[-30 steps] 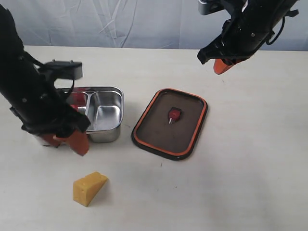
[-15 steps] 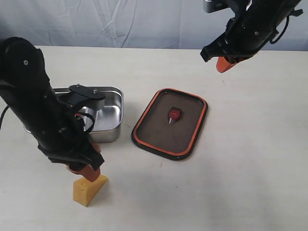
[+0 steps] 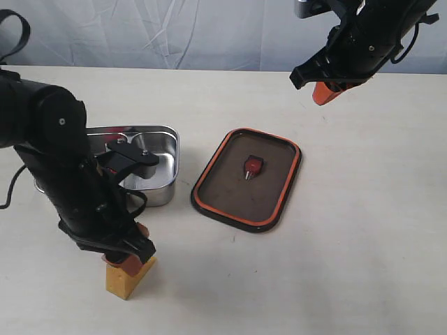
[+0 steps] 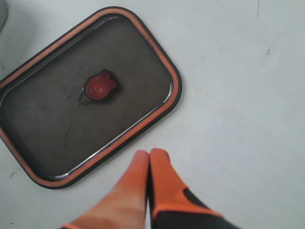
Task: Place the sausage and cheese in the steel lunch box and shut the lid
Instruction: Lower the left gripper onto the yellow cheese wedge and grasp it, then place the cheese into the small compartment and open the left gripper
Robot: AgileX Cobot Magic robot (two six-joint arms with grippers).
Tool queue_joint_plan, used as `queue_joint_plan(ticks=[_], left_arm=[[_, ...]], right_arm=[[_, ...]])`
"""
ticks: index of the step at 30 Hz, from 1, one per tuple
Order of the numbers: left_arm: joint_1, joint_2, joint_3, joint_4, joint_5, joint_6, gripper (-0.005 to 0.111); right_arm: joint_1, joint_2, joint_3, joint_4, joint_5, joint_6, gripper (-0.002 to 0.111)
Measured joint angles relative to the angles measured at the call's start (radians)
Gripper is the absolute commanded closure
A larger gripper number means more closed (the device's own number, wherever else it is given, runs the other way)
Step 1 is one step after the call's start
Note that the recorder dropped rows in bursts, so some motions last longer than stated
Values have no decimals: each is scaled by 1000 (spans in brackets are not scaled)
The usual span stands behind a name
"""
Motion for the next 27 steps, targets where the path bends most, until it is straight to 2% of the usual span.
queue_joint_plan(ticks=[13,16,21,25,27], left_arm=[[0,106,4,-44,-13,-4,43],[0,128,4,-44,-19,-4,46],[0,157,6,-46,-17,-8,74],[0,168,6,-51,-13,-8,105],[0,168,6,-52,-11,-8,106]], right_arm=[[0,0,0,0,2,0,108],[0,0,0,0,2,0,108],[0,0,0,0,2,0,108],[0,0,0,0,2,0,108],[0,0,0,0,2,0,108]])
